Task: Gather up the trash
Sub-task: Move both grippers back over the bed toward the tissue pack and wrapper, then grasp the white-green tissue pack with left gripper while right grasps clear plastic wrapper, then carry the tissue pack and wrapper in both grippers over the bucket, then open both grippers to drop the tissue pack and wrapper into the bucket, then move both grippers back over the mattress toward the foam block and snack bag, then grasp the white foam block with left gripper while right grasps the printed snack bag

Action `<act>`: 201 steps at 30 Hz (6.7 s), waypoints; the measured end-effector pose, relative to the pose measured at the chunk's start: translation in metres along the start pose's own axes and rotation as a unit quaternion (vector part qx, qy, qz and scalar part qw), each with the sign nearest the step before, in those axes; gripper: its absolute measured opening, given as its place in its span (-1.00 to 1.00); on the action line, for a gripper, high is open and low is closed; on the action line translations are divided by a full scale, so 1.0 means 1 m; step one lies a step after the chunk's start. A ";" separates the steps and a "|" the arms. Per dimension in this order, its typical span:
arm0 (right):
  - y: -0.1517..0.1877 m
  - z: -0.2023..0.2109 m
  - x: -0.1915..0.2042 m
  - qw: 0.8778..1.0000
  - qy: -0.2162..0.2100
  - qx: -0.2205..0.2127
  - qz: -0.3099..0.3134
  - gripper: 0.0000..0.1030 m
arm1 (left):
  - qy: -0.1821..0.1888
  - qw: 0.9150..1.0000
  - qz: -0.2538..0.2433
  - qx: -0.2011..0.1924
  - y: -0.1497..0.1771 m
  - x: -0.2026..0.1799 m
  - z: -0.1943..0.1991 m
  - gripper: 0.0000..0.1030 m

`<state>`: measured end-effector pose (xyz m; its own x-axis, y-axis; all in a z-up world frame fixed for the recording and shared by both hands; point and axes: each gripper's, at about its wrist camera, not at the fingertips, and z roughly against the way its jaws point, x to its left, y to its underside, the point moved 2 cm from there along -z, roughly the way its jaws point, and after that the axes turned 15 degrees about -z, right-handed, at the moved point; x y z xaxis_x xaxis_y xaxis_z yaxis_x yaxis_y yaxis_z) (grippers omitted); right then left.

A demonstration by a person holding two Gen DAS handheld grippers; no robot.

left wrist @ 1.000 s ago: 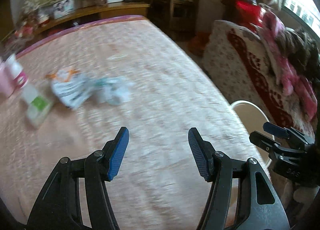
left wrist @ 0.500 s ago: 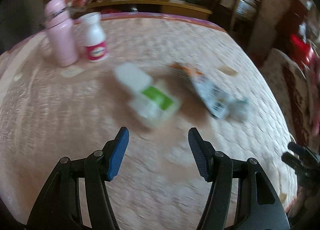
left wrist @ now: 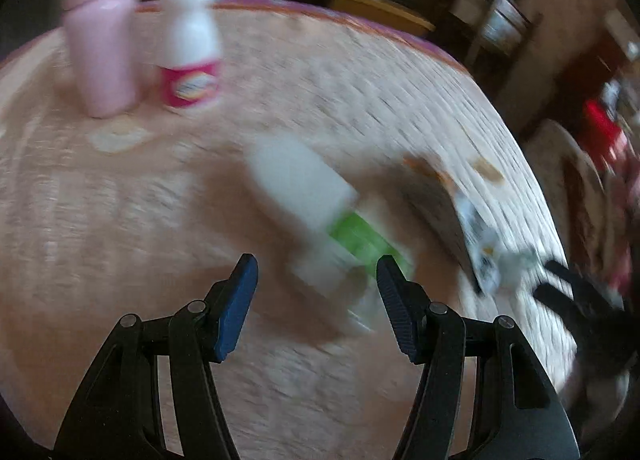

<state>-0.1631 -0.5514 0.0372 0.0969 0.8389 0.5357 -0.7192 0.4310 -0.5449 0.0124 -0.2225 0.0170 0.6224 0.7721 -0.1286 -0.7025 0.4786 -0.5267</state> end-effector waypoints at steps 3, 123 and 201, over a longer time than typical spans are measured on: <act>-0.005 -0.021 0.004 1.000 0.005 0.015 0.013 0.44 | 0.022 0.999 -0.030 0.004 0.005 -0.018 0.000 0.17; 0.160 0.255 -0.309 0.948 0.161 -0.109 -0.251 0.00 | 0.184 0.946 -0.265 0.009 0.034 -0.457 -0.017 0.08; -0.040 -0.093 0.065 0.996 -0.045 0.050 0.062 0.55 | 0.000 0.996 0.084 -0.008 -0.036 0.053 -0.010 -0.48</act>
<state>-0.0642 -0.4836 0.0335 -0.0567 0.8483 0.5265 -0.7870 0.2866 -0.5464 0.0739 -0.2025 0.0209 0.4974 0.8402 -0.2161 -0.7904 0.3363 -0.5120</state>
